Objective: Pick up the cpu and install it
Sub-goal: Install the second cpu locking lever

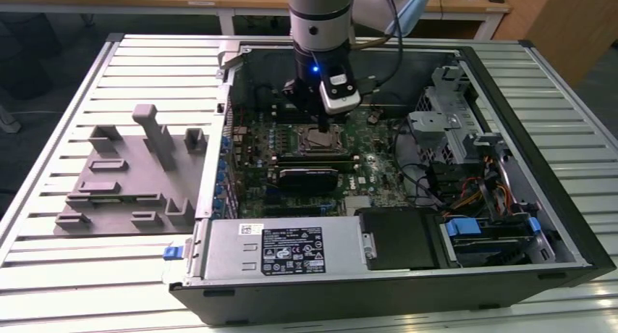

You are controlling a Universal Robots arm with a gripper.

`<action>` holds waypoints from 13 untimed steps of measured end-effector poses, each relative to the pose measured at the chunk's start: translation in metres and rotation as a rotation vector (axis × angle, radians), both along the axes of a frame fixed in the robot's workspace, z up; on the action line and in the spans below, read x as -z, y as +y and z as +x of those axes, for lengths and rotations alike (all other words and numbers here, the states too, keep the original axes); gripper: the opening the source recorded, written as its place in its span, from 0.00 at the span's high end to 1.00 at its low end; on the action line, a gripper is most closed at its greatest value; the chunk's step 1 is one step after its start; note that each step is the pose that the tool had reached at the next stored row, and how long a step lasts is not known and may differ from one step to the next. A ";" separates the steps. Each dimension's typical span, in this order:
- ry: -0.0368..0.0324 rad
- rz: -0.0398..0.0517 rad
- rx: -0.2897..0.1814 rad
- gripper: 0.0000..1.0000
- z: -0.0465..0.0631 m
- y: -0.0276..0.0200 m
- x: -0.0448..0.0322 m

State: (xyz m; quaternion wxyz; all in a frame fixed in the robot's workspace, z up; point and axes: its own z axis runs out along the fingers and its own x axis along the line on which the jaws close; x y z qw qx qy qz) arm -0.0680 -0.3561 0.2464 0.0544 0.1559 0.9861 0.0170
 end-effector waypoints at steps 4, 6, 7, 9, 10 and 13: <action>0.0000 0.0000 0.000 0.89 0.000 -0.0049 0.0000; 0.0000 0.0001 0.000 0.89 0.000 -0.0070 0.0000; 0.0000 0.0000 0.000 0.89 0.000 -0.0080 0.0000; 0.0000 0.0000 0.000 0.89 0.000 -0.0102 0.0000; 0.0000 0.0000 0.000 0.89 0.000 -0.0115 0.0001; 0.0000 0.0001 0.000 0.89 0.000 -0.0142 0.0001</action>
